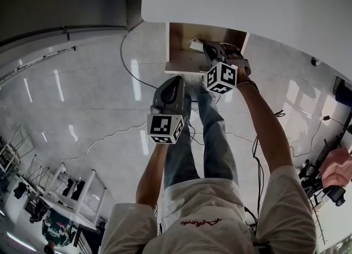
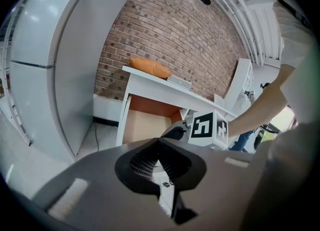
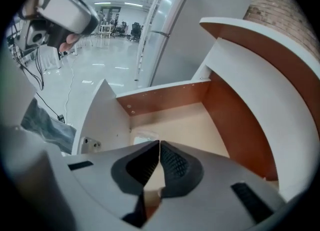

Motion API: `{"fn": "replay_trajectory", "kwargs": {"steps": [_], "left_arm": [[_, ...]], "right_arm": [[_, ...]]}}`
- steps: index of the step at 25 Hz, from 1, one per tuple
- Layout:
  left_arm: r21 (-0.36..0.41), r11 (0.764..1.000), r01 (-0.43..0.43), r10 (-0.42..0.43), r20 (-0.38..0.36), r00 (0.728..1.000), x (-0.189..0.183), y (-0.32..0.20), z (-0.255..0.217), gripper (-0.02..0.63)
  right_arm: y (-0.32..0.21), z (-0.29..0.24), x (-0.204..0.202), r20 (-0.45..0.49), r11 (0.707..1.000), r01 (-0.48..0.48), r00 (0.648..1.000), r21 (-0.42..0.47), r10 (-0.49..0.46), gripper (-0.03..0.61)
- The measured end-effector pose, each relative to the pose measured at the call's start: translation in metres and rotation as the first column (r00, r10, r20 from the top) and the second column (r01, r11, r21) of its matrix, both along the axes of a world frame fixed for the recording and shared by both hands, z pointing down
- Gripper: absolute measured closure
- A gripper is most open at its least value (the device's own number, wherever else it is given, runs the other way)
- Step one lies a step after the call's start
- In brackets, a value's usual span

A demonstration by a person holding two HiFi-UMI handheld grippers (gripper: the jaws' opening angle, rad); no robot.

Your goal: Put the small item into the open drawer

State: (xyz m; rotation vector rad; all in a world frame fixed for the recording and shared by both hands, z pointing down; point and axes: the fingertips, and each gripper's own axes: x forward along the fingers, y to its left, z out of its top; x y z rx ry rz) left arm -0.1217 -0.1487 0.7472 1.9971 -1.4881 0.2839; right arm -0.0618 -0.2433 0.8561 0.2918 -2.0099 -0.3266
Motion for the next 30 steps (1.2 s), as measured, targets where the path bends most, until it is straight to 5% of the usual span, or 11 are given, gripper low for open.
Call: {"fn": "replay_trajectory", "kwargs": {"steps": [4,8,12,17,20,26,30], "left_arm": [[0.003,1.0,-0.013,0.013,0.005,1.0,0.006,-0.005,-0.002,0.606],[0.003,1.0,-0.023,0.023,0.008,1.0,0.014,-0.008,-0.005,0.606],[0.008,0.999,-0.049,0.049,0.02,0.999,0.025,-0.014,-0.005,0.606],[0.007,0.996,-0.086,0.086,0.026,0.996,0.043,-0.015,-0.009,0.606],[0.006,0.995,-0.102,0.102,0.029,0.994,0.051,-0.016,-0.008,0.606],[-0.004,0.992,-0.125,0.125,0.037,0.991,0.06,-0.019,-0.006,0.606],[-0.003,0.991,-0.131,0.131,0.043,0.99,0.065,-0.021,-0.009,0.606]], "right_arm": [[0.001,-0.014,0.007,0.059,0.999,-0.048,0.997,-0.006,0.049,0.565],[-0.003,-0.038,0.02,0.178,0.979,-0.193,0.963,-0.056,0.201,0.566],[-0.013,-0.057,0.042,0.285,0.906,-0.393,0.86,-0.157,0.423,0.566],[-0.007,-0.079,0.074,0.397,0.769,-0.562,0.659,-0.306,0.639,0.566],[0.006,-0.09,0.089,0.441,0.71,-0.592,0.559,-0.38,0.702,0.566],[0.037,-0.103,0.112,0.457,0.651,-0.624,0.471,-0.432,0.754,0.566],[0.054,-0.11,0.121,0.456,0.637,-0.628,0.453,-0.446,0.766,0.566]]}}
